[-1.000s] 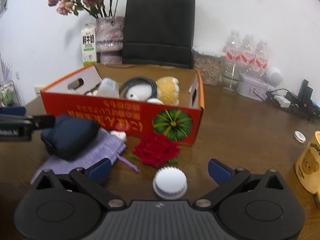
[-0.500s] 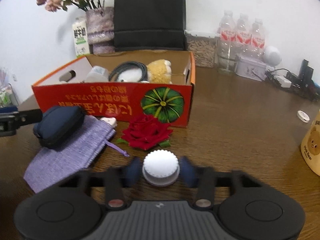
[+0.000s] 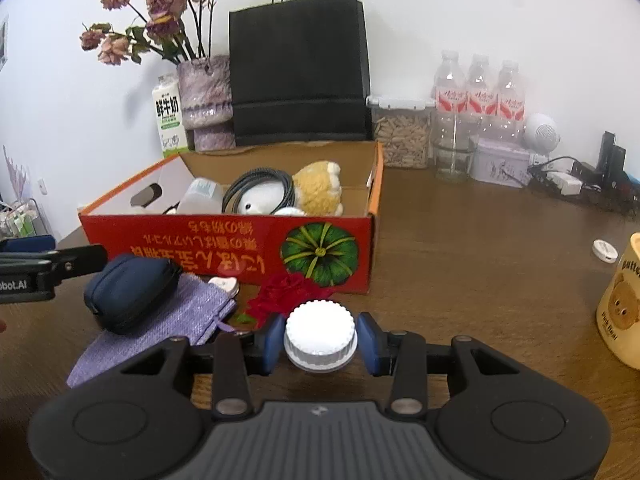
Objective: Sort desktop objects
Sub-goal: 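Grasp the red rose with the left gripper while the right gripper holds the cap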
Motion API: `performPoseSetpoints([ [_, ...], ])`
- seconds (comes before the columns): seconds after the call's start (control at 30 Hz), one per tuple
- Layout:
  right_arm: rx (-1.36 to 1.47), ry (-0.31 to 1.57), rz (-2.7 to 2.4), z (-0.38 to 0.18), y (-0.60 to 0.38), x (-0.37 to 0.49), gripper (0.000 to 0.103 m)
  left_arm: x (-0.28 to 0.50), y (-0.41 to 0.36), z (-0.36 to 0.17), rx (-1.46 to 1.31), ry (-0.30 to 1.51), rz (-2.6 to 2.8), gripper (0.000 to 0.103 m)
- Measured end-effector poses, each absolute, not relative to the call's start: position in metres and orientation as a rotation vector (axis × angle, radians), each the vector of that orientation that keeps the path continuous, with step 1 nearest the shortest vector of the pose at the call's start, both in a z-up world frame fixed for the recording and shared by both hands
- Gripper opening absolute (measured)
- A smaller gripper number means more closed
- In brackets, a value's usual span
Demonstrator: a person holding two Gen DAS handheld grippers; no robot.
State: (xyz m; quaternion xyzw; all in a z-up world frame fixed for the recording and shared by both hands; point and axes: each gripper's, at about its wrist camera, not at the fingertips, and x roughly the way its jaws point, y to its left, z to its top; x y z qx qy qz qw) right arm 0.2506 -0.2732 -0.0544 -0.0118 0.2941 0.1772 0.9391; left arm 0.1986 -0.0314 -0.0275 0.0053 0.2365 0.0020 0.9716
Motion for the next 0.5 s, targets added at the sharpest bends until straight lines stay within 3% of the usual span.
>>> performPoseSetpoints([
  [0.5,-0.013,0.572,0.335,-0.048,-0.337,0.274,0.039,0.225,-0.138,-0.027,0.1,0.494,-0.114,0.103],
])
